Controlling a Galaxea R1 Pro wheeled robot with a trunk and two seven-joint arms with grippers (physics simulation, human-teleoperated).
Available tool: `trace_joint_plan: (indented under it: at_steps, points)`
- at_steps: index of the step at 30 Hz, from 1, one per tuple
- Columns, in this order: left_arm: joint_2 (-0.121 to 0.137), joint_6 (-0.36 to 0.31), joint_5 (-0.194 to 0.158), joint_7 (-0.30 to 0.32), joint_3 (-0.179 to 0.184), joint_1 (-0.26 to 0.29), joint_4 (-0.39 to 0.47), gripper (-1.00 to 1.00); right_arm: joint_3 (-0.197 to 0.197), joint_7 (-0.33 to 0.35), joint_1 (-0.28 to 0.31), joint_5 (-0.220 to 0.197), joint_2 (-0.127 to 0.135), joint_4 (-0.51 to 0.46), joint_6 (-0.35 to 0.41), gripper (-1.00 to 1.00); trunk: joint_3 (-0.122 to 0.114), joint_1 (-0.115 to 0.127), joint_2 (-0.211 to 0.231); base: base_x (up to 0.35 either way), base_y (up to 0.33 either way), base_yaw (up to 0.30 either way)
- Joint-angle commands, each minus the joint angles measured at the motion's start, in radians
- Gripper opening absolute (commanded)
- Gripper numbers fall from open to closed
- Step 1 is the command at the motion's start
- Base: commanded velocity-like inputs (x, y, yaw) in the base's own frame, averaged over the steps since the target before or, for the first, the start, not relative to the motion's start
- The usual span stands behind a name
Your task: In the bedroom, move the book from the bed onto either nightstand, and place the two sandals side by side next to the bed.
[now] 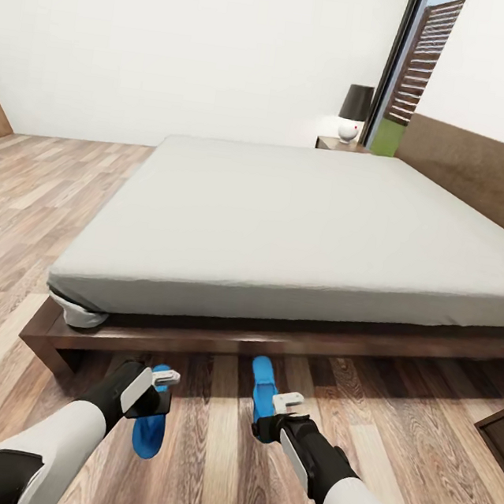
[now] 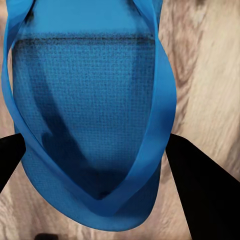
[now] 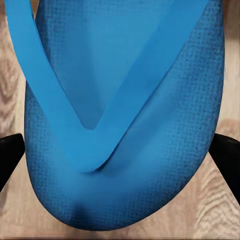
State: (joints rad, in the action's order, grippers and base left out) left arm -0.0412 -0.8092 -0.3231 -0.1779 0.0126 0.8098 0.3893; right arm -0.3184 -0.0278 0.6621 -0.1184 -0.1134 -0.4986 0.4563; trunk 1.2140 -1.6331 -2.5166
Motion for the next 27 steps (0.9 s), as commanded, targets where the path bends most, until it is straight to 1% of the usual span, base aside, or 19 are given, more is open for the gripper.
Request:
trace_joint_plan:
  at_steps: [1, 27]
  points:
    - [0.0, -0.004, -0.01, -0.008, 0.002, 0.0, 0.002, -1.0, -0.005, -0.002, 0.001, -0.01, 0.001, -0.002, 0.007, -1.0, 0.005, 0.0, -0.001, 0.0, 0.0, 0.0]
    - [-0.006, 0.007, -0.004, -0.008, 0.013, 0.0, 0.008, -1.0, -0.006, 0.0, 0.001, -0.009, 0.001, 0.0, 0.012, -1.0, 0.105, -0.012, -0.007, 0.0, 0.0, 0.0]
